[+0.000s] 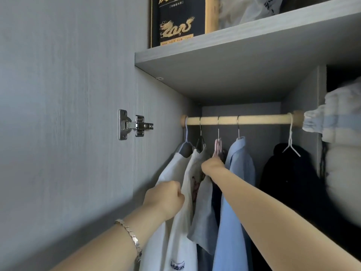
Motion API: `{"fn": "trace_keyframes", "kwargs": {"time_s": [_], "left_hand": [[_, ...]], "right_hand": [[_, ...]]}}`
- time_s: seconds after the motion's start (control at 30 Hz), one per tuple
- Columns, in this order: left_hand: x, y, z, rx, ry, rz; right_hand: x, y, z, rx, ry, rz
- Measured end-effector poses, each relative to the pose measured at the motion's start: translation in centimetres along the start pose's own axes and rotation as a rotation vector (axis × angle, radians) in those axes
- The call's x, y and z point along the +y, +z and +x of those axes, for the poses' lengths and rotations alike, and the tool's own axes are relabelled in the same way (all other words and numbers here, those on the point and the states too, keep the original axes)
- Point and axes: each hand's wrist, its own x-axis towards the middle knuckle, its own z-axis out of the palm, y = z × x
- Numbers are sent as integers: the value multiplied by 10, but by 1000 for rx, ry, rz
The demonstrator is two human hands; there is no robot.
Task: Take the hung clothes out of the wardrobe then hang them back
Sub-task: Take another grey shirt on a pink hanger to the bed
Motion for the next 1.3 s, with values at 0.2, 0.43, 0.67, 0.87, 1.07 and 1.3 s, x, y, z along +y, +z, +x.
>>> {"fn": "trace_keyframes", "kwargs": {"time_s": [0.2,0.43,0.67,0.87,1.07,1.3], "left_hand": [[-6,-1,7,13,25,15],[-2,1,6,22,47,24],[11,10,-24,-51,129,-4],[29,19,-86,-141,269,-6],[58,52,-170,-284,425,-68],[121,95,-319,-539,690,-217]], "right_hand": [[14,-14,14,162,-9,36],[6,-39,-5,176,-117,56],[27,-52,-81,112,-43,-7],[74,-64,-214,141,128,54],[118,-83,-371,185,244,-25],[166,-135,-574,347,377,-20]]}}
